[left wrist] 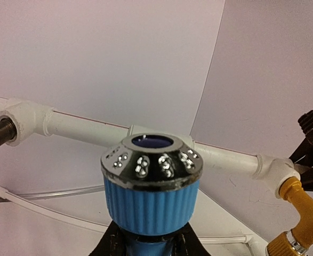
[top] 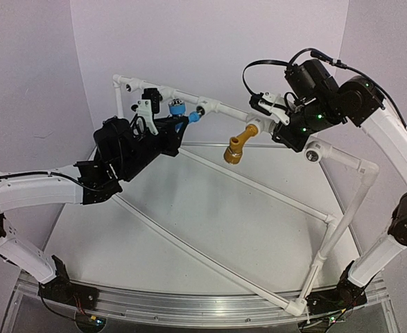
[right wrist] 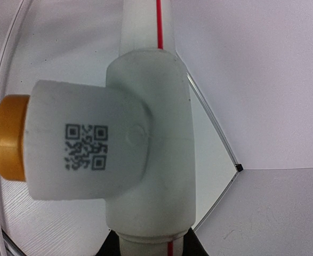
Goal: Install the water faucets
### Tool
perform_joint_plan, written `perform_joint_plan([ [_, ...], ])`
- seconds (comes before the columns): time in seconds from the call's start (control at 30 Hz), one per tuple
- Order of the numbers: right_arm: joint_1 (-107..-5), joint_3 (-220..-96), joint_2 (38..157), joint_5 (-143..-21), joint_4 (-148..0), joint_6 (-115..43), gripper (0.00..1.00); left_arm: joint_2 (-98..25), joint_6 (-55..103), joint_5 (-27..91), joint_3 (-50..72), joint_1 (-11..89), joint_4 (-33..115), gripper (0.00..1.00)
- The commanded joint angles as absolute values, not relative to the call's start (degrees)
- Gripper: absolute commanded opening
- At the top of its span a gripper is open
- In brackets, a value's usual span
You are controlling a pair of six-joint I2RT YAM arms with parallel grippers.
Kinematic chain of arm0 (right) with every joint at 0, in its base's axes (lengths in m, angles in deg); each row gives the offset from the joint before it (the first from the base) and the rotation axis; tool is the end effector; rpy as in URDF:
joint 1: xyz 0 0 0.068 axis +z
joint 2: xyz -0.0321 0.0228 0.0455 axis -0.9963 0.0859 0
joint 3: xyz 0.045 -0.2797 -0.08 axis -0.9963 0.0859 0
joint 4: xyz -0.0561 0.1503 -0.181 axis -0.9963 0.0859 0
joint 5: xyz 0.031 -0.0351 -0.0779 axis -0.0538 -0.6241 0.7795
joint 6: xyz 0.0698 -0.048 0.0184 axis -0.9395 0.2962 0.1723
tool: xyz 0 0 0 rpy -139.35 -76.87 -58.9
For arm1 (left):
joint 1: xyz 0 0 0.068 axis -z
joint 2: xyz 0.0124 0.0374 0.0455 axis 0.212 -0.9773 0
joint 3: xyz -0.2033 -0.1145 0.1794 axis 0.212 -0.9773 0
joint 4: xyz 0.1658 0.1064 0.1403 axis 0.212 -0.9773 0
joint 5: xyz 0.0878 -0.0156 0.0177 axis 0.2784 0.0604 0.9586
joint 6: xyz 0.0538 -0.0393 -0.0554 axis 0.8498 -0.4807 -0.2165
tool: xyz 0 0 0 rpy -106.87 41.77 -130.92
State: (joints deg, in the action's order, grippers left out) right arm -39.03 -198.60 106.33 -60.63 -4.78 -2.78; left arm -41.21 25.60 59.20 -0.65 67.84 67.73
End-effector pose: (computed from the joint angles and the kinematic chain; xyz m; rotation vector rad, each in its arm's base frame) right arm 0.2225 0.2051 0.4482 -1.2728 1.9367 -0.0999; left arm 0.2159 -0.2719 0.4004 0.2935 1.4263 -0.7204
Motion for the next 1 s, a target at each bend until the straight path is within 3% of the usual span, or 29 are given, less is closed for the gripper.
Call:
perform_joint_plan([
  [0.0, -39.1, -196.6, 105.8, -64.2, -4.9, -4.3, 0.08, -41.2, 24.9, 57.5, 4.5, 67.4, 69.2, 0.0],
  [0.33, -39.1, -197.0, 106.2, -64.7, -5.4, -4.4, 0.07, -41.1, 24.8, 55.2, 4.6, 67.3, 69.8, 0.0],
  [0.53, -39.1, -197.6, 106.4, -65.8, -5.4, -5.3, 0.0, -43.7, 26.0, 56.2, 3.8, 67.4, 72.0, 0.0],
  [0.97, -39.1, -197.7, 106.8, -68.2, -5.6, -4.4, 0.0, -45.2, 32.5, 50.0, 6.2, 67.3, 67.3, 0.0],
])
